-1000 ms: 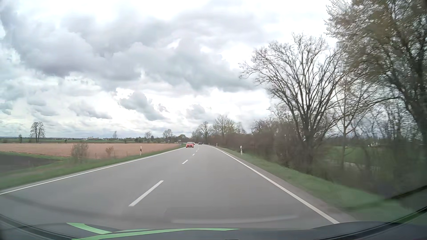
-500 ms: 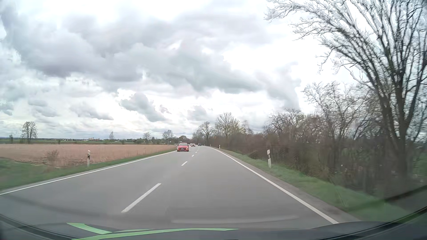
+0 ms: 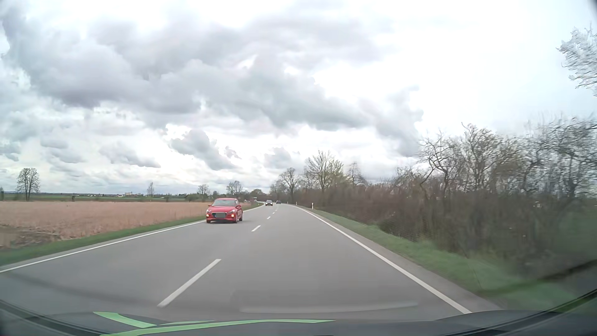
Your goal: Follow the waypoints while adhering to traffic rules and regulations
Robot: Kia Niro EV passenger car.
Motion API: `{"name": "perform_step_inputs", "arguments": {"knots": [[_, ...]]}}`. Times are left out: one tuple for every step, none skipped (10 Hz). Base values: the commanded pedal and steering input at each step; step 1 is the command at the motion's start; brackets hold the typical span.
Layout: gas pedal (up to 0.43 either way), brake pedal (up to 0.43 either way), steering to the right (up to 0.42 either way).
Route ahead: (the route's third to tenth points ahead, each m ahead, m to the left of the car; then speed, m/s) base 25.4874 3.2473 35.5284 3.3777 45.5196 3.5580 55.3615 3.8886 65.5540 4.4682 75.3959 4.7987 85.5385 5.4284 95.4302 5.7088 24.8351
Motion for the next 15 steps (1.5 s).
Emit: {"name": "perform_step_inputs", "arguments": {"knots": [[0.240,0.000,-0.002],[0.240,0.000,-0.002],[0.240,0.000,-0.002],[0.240,0.000,-0.002],[0.240,0.000,-0.002],[0.240,0.000,-0.002],[0.240,0.000,-0.002],[0.240,0.000,-0.002],[0.240,0.000,-0.002],[0.240,0.000,-0.002],[0.240,0.000,-0.002],[0.240,0.000,-0.002],[0.240,0.000,-0.002],[0.240,0.000,-0.003],[0.240,0.000,-0.002]]}}
